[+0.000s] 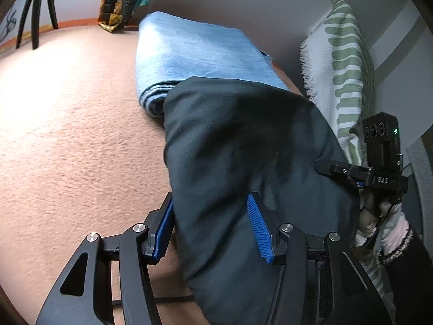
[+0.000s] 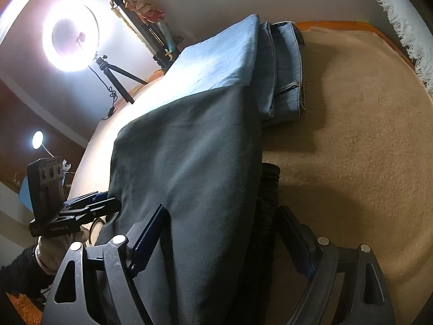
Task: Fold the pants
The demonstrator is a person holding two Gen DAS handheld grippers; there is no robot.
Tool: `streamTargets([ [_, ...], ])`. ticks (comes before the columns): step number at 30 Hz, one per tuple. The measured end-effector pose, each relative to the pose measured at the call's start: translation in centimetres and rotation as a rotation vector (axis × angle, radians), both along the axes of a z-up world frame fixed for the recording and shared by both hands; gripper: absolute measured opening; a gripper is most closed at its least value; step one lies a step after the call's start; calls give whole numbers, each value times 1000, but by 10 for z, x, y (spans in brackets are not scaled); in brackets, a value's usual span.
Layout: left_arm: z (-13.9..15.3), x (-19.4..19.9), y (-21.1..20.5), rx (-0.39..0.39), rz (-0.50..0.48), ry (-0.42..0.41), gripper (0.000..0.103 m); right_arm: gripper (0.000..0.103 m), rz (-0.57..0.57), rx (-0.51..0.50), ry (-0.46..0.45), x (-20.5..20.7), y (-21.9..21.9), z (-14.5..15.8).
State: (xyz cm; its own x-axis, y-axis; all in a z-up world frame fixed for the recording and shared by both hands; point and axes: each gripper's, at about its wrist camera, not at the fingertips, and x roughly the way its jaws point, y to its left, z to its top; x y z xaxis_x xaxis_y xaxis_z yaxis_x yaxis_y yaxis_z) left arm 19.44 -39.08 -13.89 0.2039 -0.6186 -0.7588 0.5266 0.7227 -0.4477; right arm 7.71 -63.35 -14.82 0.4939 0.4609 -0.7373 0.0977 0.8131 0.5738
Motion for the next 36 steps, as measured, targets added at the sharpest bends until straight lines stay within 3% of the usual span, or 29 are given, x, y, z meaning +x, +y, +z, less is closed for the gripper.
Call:
streamTargets([
  [2, -1, 2, -1, -26, -1, 10, 50, 74, -3, 17, -8, -2, -1, -1],
  [10, -8, 12, -7, -96, 8, 87, 21, 41, -26, 123, -41, -10, 5, -5],
  [14, -6, 12, -8, -105, 11, 86, 16, 30, -29, 82, -72, -15, 15, 6],
  [24, 16, 3, 3, -153, -1, 36, 11, 24, -50, -57, -125, -25, 36, 49],
  [36, 67, 4, 20, -223, -15, -56, 9, 23, -49, -131, -222, -25, 53, 111],
])
